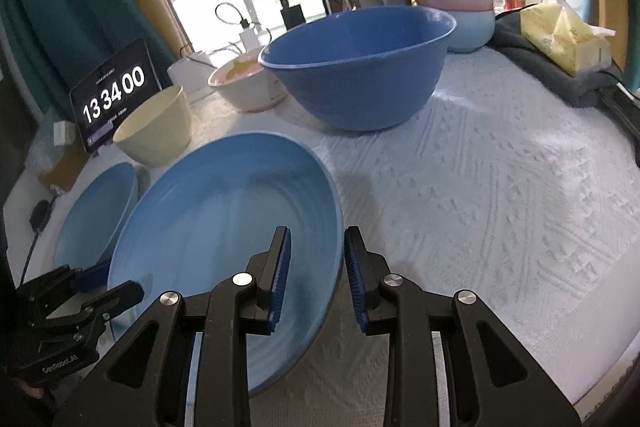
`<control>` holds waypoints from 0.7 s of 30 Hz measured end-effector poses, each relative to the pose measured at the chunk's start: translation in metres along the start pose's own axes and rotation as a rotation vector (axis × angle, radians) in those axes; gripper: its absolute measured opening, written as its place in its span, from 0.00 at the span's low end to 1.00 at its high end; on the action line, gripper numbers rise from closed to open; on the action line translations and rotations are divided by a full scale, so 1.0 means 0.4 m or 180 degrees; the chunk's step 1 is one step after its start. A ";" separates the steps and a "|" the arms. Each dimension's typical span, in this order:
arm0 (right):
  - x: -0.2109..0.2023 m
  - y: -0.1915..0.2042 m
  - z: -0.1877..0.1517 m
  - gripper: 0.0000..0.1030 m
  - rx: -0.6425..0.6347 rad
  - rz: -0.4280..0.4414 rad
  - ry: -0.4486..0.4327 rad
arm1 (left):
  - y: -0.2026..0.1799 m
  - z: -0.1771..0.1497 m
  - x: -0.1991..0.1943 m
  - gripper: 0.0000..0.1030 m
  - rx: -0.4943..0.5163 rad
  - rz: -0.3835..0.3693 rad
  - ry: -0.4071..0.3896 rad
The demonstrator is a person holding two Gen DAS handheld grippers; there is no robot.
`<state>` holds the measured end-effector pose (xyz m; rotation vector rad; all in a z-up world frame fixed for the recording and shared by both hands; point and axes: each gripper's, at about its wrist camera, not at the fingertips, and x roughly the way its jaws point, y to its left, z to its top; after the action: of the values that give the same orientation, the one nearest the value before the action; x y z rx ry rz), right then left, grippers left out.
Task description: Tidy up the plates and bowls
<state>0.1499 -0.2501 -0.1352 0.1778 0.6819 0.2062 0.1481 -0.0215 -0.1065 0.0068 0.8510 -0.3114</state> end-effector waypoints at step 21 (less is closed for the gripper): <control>-0.074 0.091 0.021 0.34 -0.0232 0.0127 -0.0210 | 0.132 -0.008 -0.144 0.47 -0.0275 0.0263 -0.0455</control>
<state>0.1282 -0.2231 -0.1027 0.1278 0.6048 0.2619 0.1249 0.0446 -0.0722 -0.0599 0.7198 -0.1949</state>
